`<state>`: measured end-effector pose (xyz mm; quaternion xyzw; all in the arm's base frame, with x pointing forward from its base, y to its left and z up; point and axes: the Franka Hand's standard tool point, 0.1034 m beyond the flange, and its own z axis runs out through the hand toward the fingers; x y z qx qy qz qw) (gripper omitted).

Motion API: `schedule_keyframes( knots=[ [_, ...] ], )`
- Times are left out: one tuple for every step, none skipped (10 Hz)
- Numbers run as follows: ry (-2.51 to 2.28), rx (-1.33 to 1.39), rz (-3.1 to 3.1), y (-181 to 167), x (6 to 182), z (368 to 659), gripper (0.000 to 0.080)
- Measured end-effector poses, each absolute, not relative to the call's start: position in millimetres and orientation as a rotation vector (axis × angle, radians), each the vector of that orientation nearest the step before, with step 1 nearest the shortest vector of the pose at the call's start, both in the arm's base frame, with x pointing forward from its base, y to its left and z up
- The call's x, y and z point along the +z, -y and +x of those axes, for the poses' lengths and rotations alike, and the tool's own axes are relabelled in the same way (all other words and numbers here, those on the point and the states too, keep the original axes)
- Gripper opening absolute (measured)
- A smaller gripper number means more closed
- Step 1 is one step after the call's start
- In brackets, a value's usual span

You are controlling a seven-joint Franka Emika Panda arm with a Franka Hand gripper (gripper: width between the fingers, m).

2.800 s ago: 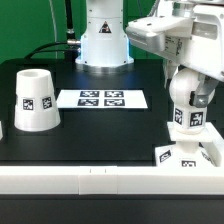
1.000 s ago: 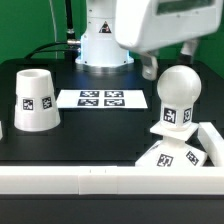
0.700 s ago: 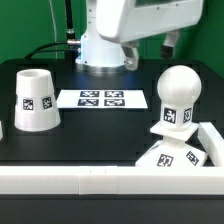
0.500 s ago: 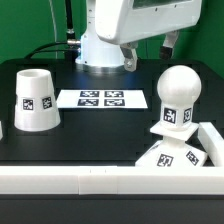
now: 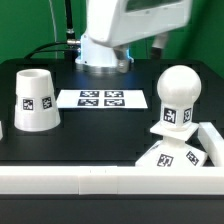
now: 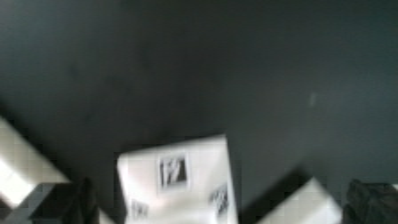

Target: Assemble lamp

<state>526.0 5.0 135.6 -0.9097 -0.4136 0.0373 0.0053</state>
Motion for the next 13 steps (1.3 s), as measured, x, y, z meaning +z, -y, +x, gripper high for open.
schedule_keyframes(
  knots=[
    [1.297,0.106,-2.830,16.6,132.6,502.5,0.0699],
    [1.324,0.114,-2.809,34.2,131.8,490.9,0.0699],
    [1.336,0.108,-2.804,52.5,129.6,482.3,0.0699],
    [1.317,0.107,-2.811,65.7,128.2,476.0,0.0699],
    [1.307,0.108,-2.817,65.4,128.0,476.1,0.0699],
    [1.308,0.109,-2.816,64.9,127.5,476.0,0.0699],
    [1.307,0.110,-2.816,65.2,127.3,475.9,0.0699],
    [1.307,0.110,-2.816,65.2,127.1,475.9,0.0699],
    [1.307,0.110,-2.816,65.3,127.1,475.8,0.0699],
    [1.304,0.108,-2.819,66.9,126.7,472.3,0.0699],
    [1.289,0.107,-2.826,71.2,124.8,458.0,0.0699],
    [1.304,0.108,-2.815,78.6,123.1,442.1,0.0699],
    [1.328,0.108,-2.799,91.1,121.4,428.2,0.0699]
  ],
)
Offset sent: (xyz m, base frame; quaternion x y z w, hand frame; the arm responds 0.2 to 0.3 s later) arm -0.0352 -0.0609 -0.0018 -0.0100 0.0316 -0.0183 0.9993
